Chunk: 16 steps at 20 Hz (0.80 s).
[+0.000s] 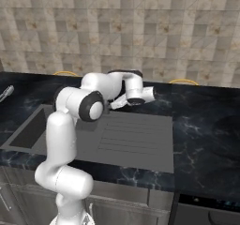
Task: Turn on the sink faucet. Then move the cucumber from the counter to the sink. Turn off the sink. Move the vegetable from the sink to the pot next to the stove. Finally move the pot to the front center burner.
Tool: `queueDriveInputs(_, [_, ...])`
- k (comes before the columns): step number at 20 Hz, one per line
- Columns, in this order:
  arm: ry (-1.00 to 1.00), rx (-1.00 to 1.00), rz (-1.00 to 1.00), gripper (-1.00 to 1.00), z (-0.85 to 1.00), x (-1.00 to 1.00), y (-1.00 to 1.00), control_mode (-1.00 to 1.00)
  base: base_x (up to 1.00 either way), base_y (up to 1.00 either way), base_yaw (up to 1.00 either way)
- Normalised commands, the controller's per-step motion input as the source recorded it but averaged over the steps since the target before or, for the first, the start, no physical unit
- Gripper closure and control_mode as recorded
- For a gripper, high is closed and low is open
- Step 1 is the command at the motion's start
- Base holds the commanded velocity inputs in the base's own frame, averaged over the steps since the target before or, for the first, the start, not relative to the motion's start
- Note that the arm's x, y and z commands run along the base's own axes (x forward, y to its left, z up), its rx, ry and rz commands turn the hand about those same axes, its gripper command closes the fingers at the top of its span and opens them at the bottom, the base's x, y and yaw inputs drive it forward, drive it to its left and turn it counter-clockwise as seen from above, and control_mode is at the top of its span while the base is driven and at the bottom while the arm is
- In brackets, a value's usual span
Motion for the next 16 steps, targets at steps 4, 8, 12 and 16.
queueDriveInputs(4, [-0.04, 0.00, 0.00, -1.00, -0.27, 0.32, 0.00, -1.00, 0.00, 0.00, 0.00])
queueDriveInputs(8, [-0.02, 0.00, 0.00, -1.00, -0.21, 0.34, 0.00, -1.00, 0.00, 0.00, 0.00])
queueDriveInputs(12, [0.00, 0.00, 0.02, -1.00, -0.12, 0.33, 0.00, -1.00, 0.00, 0.00, 0.00])
queueDriveInputs(16, [0.00, 0.00, 0.04, -1.00, -0.08, 0.30, 0.00, -1.00, 0.00, 0.00, 0.00])
